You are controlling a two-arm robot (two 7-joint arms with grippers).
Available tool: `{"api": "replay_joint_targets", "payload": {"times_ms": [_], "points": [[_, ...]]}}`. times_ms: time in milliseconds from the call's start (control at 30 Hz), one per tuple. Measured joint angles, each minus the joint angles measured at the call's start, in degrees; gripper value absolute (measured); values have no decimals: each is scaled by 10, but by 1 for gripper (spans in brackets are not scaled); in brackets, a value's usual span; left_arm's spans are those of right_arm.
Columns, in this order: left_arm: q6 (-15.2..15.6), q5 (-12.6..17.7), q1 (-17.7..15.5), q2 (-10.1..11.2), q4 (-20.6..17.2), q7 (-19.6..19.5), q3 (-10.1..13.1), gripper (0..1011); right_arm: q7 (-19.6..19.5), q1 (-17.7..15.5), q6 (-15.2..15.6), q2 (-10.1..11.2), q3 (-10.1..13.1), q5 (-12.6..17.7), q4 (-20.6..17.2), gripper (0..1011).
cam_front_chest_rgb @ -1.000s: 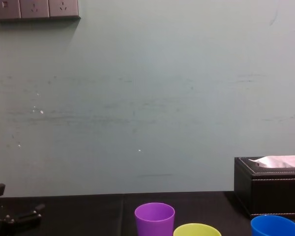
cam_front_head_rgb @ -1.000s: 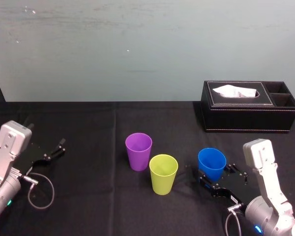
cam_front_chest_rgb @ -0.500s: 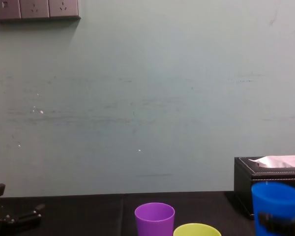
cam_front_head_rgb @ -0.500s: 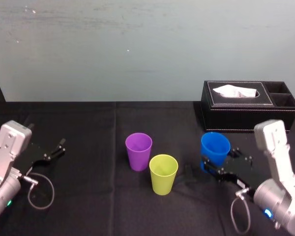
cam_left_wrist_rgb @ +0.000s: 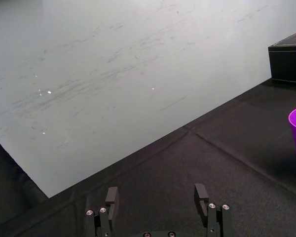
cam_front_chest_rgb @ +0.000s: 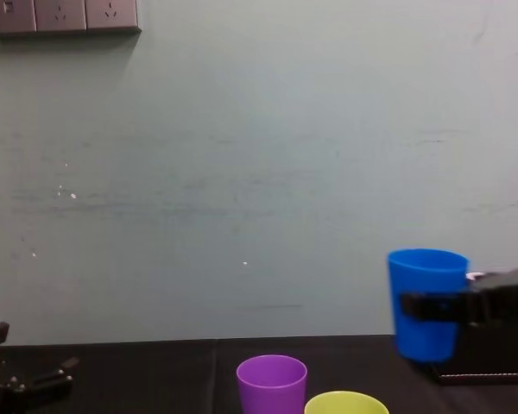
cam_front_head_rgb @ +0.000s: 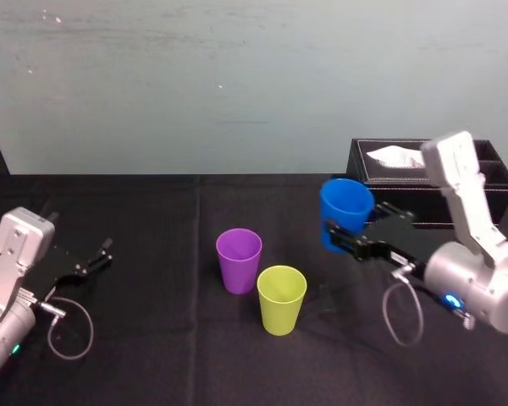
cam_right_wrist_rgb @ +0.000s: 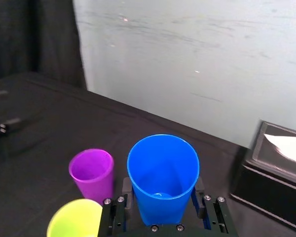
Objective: Stack the three plastic cups sequentially using one hand.
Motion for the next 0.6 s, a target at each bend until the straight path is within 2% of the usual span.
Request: {"api": "replay_joint_targets", "payload": {"times_ms": [267,600], "points": [[0,0,0,0,0,0,0,1000,21,57,2,-18,-52,5,36,707],[0,0,0,0,0,0,0,1000,32,104,-25,-41,-100,-3,74,707]]}}
